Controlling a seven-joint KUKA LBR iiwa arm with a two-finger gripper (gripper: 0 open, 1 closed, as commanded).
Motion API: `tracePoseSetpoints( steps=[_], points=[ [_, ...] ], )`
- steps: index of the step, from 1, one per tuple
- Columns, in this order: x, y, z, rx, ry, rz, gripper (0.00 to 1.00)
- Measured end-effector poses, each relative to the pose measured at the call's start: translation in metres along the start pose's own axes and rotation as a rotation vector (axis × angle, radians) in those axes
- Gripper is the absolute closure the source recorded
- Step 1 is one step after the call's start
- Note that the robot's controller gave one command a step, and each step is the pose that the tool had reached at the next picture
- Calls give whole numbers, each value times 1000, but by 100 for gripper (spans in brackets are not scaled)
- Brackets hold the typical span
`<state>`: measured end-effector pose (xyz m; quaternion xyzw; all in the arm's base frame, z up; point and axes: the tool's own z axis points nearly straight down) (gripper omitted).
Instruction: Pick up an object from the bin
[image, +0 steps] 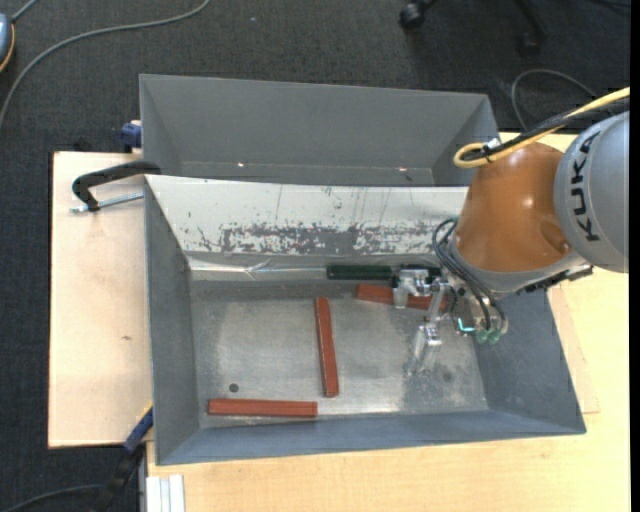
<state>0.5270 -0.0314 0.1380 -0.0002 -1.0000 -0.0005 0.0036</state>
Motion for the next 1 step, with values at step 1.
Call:
tracePoseSetpoints(
  steps=[1],
  points=[
    [-45,30,61,-2,-12,27,0]
  ],
)
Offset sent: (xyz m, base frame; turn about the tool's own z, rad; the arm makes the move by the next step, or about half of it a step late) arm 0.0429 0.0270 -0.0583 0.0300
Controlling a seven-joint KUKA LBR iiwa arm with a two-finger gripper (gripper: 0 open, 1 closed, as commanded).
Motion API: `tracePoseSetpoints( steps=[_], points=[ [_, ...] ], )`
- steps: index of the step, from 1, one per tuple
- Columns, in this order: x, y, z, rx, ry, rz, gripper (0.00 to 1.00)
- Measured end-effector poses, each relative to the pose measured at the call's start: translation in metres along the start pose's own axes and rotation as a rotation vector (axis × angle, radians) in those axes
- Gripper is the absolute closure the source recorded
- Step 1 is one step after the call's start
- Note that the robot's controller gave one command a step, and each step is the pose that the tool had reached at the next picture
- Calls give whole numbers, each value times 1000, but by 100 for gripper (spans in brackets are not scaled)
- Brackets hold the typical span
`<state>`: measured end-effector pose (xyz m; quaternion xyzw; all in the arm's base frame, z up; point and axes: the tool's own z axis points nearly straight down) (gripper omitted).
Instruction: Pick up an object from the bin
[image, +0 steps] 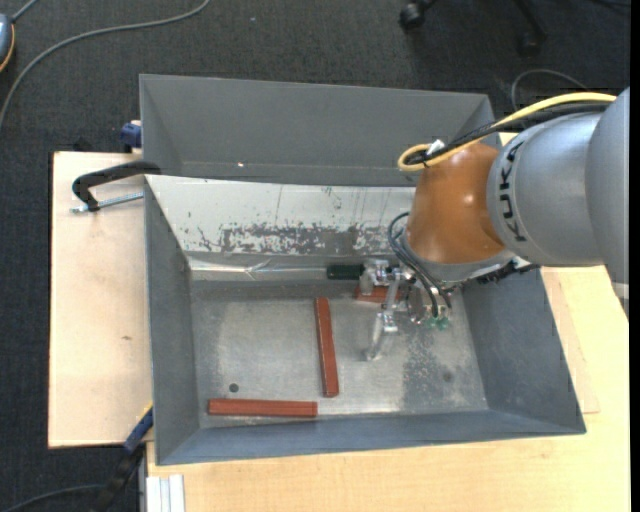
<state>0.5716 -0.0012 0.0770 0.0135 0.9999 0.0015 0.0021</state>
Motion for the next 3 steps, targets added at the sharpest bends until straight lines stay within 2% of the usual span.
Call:
tracePoseSetpoints(
  steps=[1,2,3],
  points=[
    [-31,-111,5,5,-5,203,0],
    [-18,-128,-57,5,-7,-11,0],
    [-23,-84,5,0,4,156,0]
  ],
)
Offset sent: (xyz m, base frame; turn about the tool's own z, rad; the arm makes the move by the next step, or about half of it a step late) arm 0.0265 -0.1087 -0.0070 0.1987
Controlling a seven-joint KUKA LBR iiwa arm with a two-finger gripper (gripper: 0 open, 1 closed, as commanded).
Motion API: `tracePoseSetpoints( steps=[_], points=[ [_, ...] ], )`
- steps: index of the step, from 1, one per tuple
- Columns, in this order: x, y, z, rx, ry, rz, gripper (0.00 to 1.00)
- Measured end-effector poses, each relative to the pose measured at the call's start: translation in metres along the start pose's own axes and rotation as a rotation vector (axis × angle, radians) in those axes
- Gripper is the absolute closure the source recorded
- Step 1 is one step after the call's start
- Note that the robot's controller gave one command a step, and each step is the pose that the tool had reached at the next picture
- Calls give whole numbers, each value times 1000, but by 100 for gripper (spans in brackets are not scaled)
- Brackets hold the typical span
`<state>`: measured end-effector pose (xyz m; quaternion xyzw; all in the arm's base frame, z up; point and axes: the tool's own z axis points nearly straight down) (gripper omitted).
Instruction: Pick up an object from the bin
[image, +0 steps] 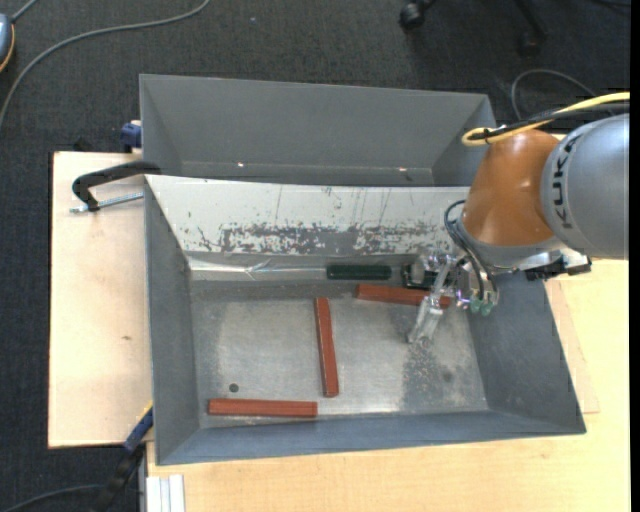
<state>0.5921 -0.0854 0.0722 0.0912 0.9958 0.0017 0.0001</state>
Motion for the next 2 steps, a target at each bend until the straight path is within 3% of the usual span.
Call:
tracePoseSetpoints(
  steps=[1,2],
  points=[
    [-3,-2,-4,2,-9,1,100],
    [-1,-2,-2,2,-4,1,0]
  ],
)
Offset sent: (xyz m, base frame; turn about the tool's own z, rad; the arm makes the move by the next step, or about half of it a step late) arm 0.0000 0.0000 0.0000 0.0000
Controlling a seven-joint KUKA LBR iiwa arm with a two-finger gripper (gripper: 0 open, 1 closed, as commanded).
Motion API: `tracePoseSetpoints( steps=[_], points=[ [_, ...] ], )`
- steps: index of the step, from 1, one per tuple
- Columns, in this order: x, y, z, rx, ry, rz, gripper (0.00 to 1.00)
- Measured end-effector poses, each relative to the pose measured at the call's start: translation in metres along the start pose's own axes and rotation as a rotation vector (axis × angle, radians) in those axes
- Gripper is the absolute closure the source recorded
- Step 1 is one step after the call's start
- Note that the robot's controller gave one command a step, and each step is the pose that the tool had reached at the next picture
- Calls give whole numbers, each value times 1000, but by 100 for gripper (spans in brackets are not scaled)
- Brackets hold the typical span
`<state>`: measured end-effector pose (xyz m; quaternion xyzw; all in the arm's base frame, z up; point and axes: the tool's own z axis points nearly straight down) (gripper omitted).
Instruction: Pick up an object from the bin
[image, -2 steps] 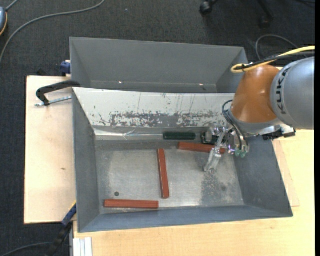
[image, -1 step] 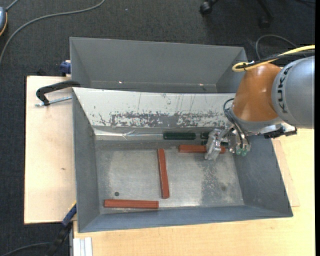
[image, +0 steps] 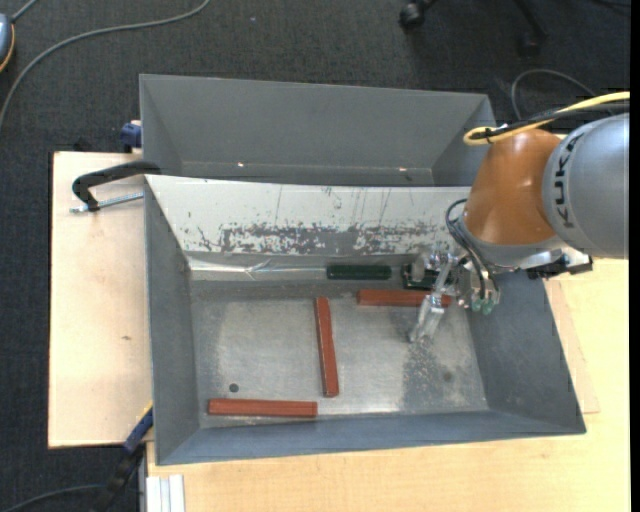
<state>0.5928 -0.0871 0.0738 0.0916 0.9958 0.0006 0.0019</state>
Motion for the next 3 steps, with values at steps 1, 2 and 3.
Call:
tracePoseSetpoints(
  steps=[1,2,3],
  points=[
    [25,47,2,-2,4,150,0],
    [25,45,2,0,3,151,100],
    [44,36,-158,-2,-10,99,100]
  ],
)
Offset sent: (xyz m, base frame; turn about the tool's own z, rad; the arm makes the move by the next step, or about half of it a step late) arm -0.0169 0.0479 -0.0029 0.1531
